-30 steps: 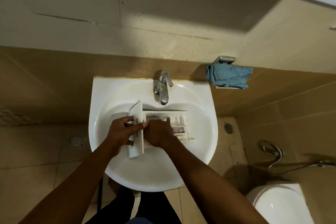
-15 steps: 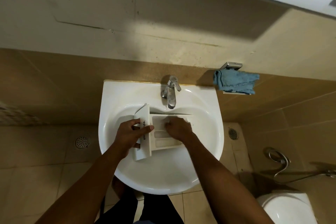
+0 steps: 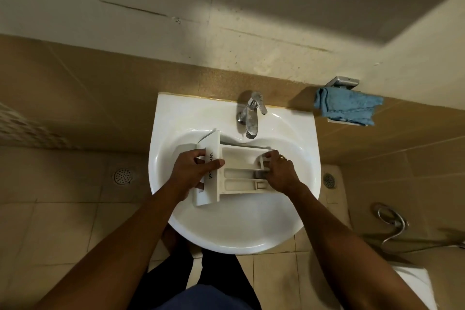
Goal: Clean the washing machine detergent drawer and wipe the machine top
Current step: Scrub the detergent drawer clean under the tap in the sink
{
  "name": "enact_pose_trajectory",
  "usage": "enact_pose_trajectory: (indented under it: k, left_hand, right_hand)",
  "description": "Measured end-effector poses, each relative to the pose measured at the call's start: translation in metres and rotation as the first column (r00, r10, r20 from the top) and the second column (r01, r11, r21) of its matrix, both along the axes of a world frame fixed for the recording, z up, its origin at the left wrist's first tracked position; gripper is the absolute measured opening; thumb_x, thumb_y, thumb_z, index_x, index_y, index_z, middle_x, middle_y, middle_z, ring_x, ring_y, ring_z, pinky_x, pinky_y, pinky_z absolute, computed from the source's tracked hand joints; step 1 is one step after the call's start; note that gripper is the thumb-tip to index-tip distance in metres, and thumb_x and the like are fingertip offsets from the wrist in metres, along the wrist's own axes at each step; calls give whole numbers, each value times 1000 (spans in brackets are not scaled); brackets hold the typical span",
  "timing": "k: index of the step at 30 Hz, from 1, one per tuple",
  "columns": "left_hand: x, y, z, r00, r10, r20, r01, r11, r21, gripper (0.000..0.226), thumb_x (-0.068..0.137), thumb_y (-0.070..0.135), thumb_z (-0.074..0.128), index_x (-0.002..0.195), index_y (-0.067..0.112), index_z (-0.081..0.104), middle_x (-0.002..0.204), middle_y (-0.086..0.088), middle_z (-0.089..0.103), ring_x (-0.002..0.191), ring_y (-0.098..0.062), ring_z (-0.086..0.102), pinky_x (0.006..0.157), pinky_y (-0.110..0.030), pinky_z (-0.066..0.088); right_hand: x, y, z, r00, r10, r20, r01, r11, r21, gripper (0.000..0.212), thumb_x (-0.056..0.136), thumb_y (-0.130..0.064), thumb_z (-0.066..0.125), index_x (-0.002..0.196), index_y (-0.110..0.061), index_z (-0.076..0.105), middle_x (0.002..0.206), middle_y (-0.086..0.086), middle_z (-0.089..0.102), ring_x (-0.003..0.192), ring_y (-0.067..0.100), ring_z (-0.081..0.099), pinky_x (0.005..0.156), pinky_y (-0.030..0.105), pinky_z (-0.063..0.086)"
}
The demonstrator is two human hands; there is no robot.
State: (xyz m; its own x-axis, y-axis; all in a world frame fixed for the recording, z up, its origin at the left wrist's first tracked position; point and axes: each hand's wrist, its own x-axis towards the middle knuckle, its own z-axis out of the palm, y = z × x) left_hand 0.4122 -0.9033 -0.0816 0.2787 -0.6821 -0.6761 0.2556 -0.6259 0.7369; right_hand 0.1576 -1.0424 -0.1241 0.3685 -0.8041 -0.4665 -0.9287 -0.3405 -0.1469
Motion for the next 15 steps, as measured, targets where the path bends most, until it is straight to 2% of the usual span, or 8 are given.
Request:
enact_pose_trajectory:
  k: [4, 6, 8, 10, 11, 12, 14, 15]
  left_hand:
    - [-2, -1, 0, 1000, 3, 8, -3, 1000, -5, 70, 75, 32, 92, 136, 14, 62, 100, -7, 71, 91, -19, 69, 60, -42, 63]
    - [-1, 0, 0, 1000, 1, 6, -1, 1000, -3, 71, 74, 32, 92, 136, 14, 62, 100, -7, 71, 90, -19, 69, 59, -42, 63]
    - [-1, 0, 0, 1000, -2, 2, 2, 1000, -1, 73, 73, 33, 93, 137, 14, 62, 100, -7, 71, 91, -19, 69, 60, -43, 64]
    - [0, 0, 0, 1000, 3, -5, -3, 1000, -1, 76, 72, 32, 93, 138, 14, 61, 101, -7, 71, 92, -19, 69, 60, -44, 64]
    - [0, 0, 0, 1000, 2, -8, -2, 1000, 1, 76, 72, 32, 93, 138, 14, 60, 101, -8, 71, 92, -18, 69, 60, -44, 64]
    - [0, 0, 0, 1000, 0, -8, 0, 1000, 2, 76, 72, 33, 94, 138, 14, 61, 102, -9, 71, 93, -18, 69, 60, -45, 64]
    - [0, -1, 0, 1000, -6, -9, 6, 1000, 1, 74, 71, 33, 94, 135, 14, 63, 103, -11, 72, 93, -20, 70, 62, -49, 65]
    - [0, -1, 0, 1000, -6, -11, 6, 1000, 1, 72, 71, 33, 94, 134, 14, 65, 104, -13, 72, 92, -20, 70, 63, -50, 65]
  right_hand:
    - [1, -14, 10, 966, 214, -145, -216, 976, -3, 70, 89, -55, 69, 135, -8, 47, 129, 12, 63, 118, 35, 61, 97, 41, 45]
    - [5, -16, 19, 949, 270, -163, -281, 958, -51, 57, 89, -49, 70, 130, -12, 54, 123, 11, 66, 113, 35, 62, 95, 40, 47]
    - [13, -16, 31, 973, 228, -46, -233, 953, -194, 30, 87, -30, 68, 116, -20, 66, 110, 5, 73, 103, 28, 67, 89, 35, 49]
    - [33, -10, 43, 965, 0, 261, 55, 978, -202, 14, 87, -22, 63, 95, -25, 75, 94, -1, 77, 87, 20, 69, 81, 32, 53]
    - [46, -8, 47, 869, -187, 458, 248, 966, -75, 15, 87, -21, 62, 86, -25, 76, 89, 0, 78, 82, 20, 71, 80, 33, 56]
    - [59, -8, 48, 677, -425, 601, 407, 896, 177, 18, 88, -15, 61, 82, -21, 77, 85, 6, 78, 80, 24, 73, 80, 38, 59]
    - [86, -7, 53, 277, -780, 561, 402, 624, 670, 20, 91, -1, 54, 88, -1, 74, 86, 21, 73, 83, 36, 73, 86, 50, 62]
    - [95, -7, 56, 163, -862, 481, 313, 507, 803, 24, 94, 2, 47, 92, 4, 70, 89, 24, 70, 88, 38, 73, 87, 48, 62]
